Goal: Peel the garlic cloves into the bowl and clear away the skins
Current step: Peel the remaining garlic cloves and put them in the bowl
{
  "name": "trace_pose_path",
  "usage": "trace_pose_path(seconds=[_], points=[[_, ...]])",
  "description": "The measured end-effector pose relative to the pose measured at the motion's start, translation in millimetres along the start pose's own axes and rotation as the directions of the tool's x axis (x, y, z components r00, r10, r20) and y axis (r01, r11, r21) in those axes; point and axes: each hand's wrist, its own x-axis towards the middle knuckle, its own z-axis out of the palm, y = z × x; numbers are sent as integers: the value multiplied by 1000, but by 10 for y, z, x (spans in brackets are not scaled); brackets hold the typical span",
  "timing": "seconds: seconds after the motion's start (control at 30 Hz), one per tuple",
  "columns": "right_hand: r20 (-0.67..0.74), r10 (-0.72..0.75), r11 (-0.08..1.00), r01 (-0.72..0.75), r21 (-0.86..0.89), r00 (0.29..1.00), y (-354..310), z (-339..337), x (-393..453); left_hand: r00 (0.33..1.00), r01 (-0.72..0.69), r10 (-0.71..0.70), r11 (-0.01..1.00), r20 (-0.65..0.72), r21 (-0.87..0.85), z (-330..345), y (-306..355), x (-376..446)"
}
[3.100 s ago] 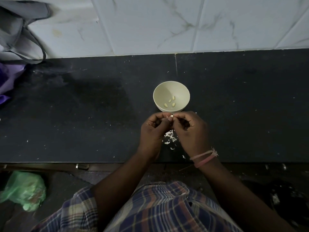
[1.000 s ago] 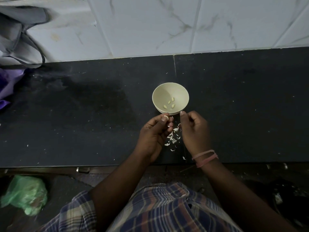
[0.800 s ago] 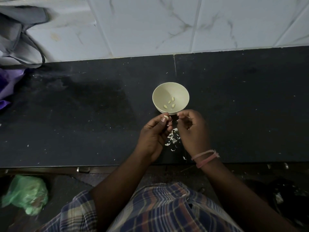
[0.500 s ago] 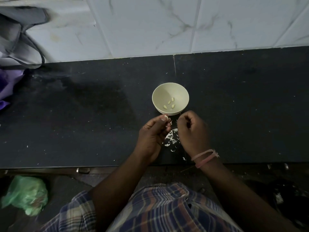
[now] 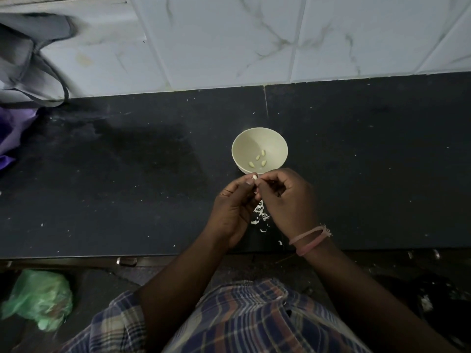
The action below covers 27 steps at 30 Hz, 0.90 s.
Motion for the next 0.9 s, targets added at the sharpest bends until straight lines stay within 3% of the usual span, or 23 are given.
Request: trace_pose_path(seconds=[0.17, 0.37, 0.9], points=[[59, 115, 992, -118, 43, 992, 51, 29, 9, 999, -10, 8, 999, 46, 37, 0, 7, -29], [109, 123, 989, -131, 68, 986, 61, 22, -3, 996, -60, 51, 993, 79, 106, -9, 41, -33], [157, -74, 992, 89, -91, 985, 102, 41, 3, 994, -95, 81, 970, 74, 224, 5, 94, -96]])
